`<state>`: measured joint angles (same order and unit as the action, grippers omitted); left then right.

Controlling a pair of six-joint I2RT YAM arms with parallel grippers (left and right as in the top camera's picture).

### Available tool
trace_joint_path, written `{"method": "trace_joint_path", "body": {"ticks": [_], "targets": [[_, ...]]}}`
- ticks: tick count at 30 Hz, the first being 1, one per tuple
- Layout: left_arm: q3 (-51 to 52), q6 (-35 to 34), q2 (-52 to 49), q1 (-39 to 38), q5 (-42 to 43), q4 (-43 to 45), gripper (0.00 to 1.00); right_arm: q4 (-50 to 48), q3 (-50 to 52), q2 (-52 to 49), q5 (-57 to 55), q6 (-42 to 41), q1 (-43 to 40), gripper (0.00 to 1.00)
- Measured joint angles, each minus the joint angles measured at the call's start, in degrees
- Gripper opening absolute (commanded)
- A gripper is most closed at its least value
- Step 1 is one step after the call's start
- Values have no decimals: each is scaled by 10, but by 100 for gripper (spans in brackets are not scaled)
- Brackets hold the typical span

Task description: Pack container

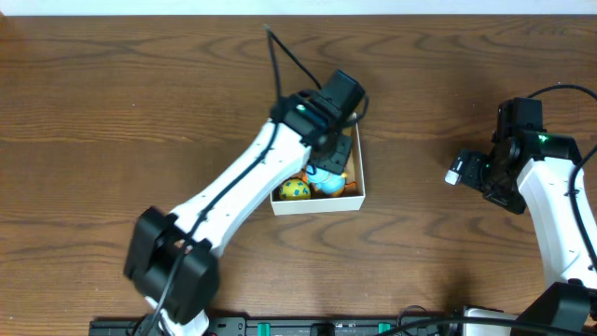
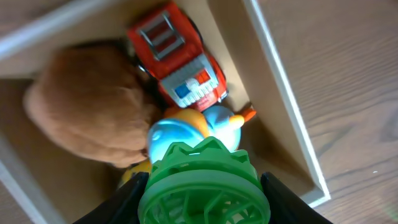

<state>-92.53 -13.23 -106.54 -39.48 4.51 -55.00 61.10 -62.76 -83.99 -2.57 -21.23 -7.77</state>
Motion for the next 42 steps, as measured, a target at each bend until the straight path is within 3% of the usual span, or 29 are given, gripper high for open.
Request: {"method": "trace_joint_path", "body": {"ticks": [2, 6, 12, 28, 36, 42], "targets": [[2, 0, -14, -2, 0, 0, 30, -1, 0, 0, 0, 0, 0, 99], [3, 0, -32, -7, 2, 0, 59, -1, 0, 0, 0, 0, 0, 99], [3, 5, -32, -11, 5, 0, 84, -1, 0, 0, 0, 0, 0, 99], [3, -2, -6, 6, -10, -15, 95, -2, 0, 0, 0, 16, 2, 99], [3, -3, 122, 149, -29, -15, 99, -42, -32, 0, -7, 35, 89, 99], [3, -3, 134, 281, -36, -15, 98, -140, -86, 1, -9, 59, 168, 99]]}}
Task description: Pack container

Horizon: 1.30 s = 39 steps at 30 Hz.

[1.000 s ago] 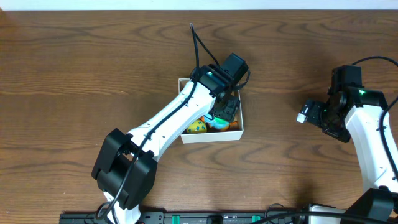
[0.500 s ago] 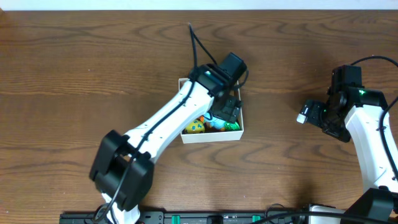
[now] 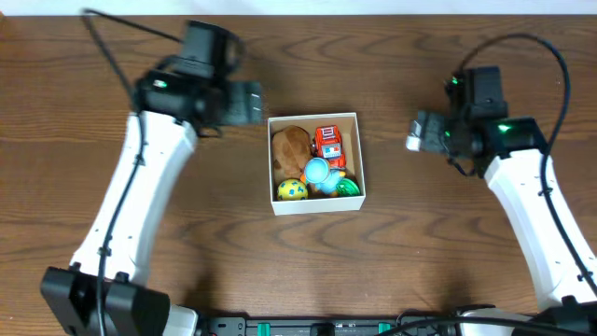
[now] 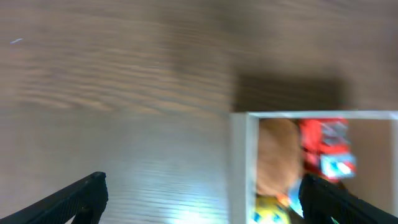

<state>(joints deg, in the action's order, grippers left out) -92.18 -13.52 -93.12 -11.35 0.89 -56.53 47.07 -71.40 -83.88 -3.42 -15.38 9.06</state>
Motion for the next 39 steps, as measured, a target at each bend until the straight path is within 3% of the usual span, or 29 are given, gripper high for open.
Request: {"method": "trace_joint_path", "body": {"ticks": [8, 15, 22, 30, 35, 39], "targets": [[0, 0, -2, 78, 0, -1, 98, -58, -1, 0, -13, 18, 16, 99], [31, 15, 31, 65, 0, -6, 98, -16, 2, 33, -22, 24, 16, 99], [205, 18, 235, 40, 0, 67, 98, -17, 64, 196, -49, 12, 31, 99], [451, 13, 527, 25, 0, 102, 98, -15, 263, 408, -85, -28, 58, 99], [512, -5, 669, 25, 0, 69, 98, 8, 359, 534, -92, -53, 66, 99], [520, -15, 720, 25, 0, 64, 98, 14, 386, 581, -93, -63, 66, 99]]}}
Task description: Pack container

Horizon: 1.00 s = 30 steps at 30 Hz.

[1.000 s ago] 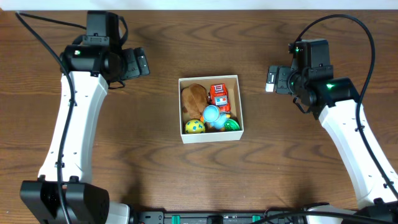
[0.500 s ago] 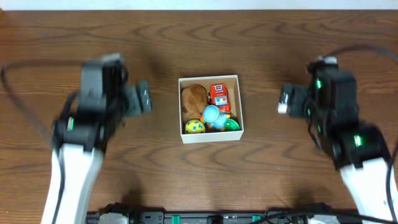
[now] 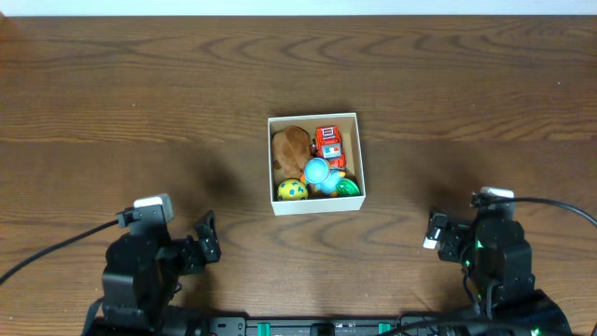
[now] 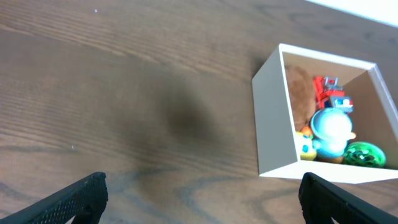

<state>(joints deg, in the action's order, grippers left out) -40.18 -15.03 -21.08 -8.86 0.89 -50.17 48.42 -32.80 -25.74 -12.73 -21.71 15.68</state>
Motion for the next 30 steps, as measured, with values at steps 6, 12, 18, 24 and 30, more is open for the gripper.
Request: {"method": "trace_joint_path", "body": {"ticks": [6, 12, 18, 24, 30], "targets": [[0, -2, 5, 0, 0, 0, 98, 2, 2, 3, 3, -4, 0, 99], [0, -2, 5, 0, 0, 0, 98, 12, 2, 3, 3, -5, 0, 99], [0, -2, 5, 0, 0, 0, 98, 15, 2, 3, 3, -5, 0, 99], [0, -2, 5, 0, 0, 0, 98, 10, 6, 12, 1, -1, 0, 99], [2, -2, 5, 0, 0, 1, 98, -99, 79, 90, 50, 65, -5, 99]]}}
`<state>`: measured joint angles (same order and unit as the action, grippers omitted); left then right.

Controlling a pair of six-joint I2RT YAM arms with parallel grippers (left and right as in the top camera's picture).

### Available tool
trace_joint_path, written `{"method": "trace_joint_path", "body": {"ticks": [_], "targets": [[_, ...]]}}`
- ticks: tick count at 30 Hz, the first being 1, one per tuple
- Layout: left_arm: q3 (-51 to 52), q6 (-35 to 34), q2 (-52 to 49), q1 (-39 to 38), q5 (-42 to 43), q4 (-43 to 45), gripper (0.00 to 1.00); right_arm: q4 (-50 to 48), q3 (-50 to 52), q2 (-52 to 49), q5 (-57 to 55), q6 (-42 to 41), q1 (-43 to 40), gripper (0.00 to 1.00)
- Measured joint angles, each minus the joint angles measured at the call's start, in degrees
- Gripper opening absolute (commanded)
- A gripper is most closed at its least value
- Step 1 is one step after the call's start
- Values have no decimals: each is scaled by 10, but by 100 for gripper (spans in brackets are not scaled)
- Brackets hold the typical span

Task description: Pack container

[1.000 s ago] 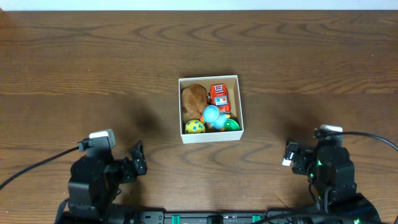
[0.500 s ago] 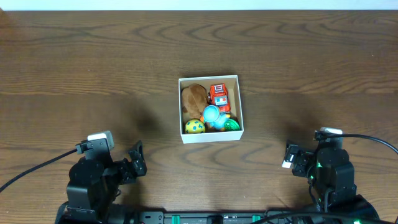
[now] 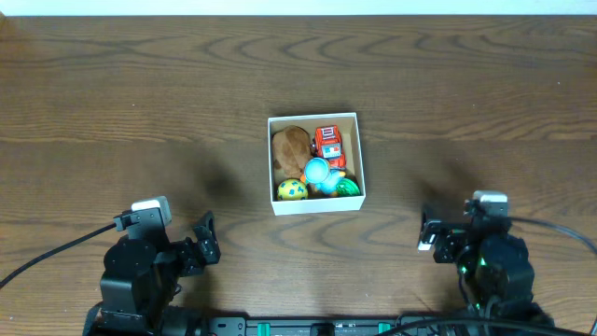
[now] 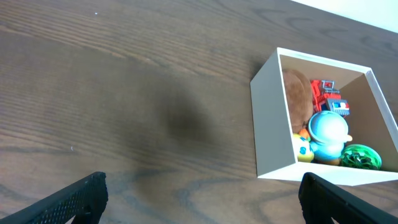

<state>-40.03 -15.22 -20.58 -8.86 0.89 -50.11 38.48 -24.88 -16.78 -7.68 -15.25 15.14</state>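
The white box stands mid-table and holds a brown plush, a red truck, a blue round toy, a yellow ball and a green ball. My left gripper sits open and empty at the near left edge. In the left wrist view the gripper is well short of the box, where the green ball lies in the near right corner. My right gripper rests near the front right; its jaws are unclear.
Bare brown wood surrounds the box on all sides. Both arm bases and their cables sit along the near edge. A black rail runs along the bottom of the overhead view.
The right arm has shifted slightly to the left. The left arm has hardly moved and stays open. The box and its toys lie as before.
First my left gripper held the green ball over the box's toys. Then the green ball lay in the box's corner, the left gripper open beside the box. After that both arms were back at the near edge, where they remain.
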Motion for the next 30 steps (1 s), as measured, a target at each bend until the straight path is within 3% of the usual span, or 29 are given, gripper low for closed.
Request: {"method": "trace_joint_path", "body": {"ticks": [6, 15, 20, 30], "targets": [[1, 0, 0, 0, 0, 0, 98, -94, 120, 106, 59, 30, -30, 99], [2, 0, 0, 0, 0, 0, 98, -378, 226, 148, 85, 99, -71, 99], [2, 0, 0, 0, 0, 0, 98, -357, 240, 150, 85, 145, -78, 99], [2, 0, 0, 0, 0, 0, 98, -345, 244, 150, 89, 144, -78, 99]]}}
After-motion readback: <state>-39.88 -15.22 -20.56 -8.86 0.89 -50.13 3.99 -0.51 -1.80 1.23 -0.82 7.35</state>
